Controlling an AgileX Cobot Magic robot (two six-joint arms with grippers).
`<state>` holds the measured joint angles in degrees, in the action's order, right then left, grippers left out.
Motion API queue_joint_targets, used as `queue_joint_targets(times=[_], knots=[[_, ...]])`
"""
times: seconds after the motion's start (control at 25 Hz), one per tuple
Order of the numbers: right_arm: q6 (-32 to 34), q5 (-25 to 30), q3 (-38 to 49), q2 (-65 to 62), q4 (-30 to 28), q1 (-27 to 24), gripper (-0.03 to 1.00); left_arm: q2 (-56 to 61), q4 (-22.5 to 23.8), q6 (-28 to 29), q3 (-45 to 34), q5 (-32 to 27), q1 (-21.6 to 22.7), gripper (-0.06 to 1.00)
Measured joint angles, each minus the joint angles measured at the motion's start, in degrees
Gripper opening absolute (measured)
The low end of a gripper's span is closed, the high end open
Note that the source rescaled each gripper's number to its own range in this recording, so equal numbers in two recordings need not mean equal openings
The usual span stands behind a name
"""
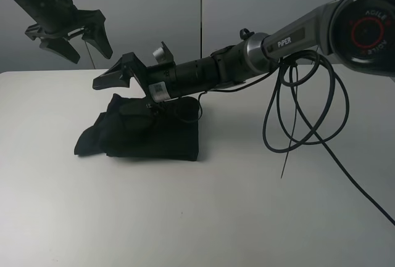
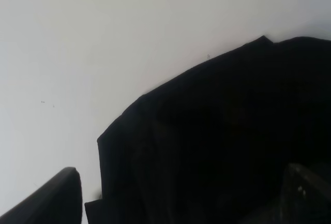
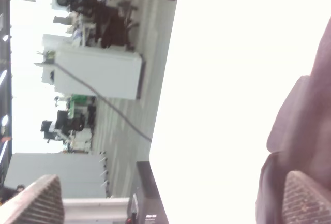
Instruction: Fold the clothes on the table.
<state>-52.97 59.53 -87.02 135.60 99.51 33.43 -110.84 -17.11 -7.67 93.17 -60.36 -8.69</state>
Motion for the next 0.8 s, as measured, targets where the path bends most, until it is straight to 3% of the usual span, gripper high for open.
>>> queue_joint_targets(times=[0.16,0.36,0.44,0.6,0.8], knots=[[0.0,0.5,-0.2,-0.5,-1.1,-0.6,0.91,0.0,0.2,-0.1,0.0,0.1,0.0,0.99],[1.9,0.7,-0.2,-4.9,-12.5,-4.8,0.90,0.0,0.5,-1.2,0.0,0.1,0.0,0.99],[4.5,-1.1,-0.2,-8.4,-19.6,-6.9,0.90,0.0,0.5,-1.8,0.0,-0.4,0.0,0.99],[12.6,-4.8,-0.2,-16.1,-40.0,-11.7,0.91,0.7,1.0,-4.7,0.0,-3.1,0.0,0.99],[25.0,-3.5,-0.2,-28.4,-68.2,-17.1,0.98,6.6,7.4,-4.7,0.0,-4.2,0.0,0.99]])
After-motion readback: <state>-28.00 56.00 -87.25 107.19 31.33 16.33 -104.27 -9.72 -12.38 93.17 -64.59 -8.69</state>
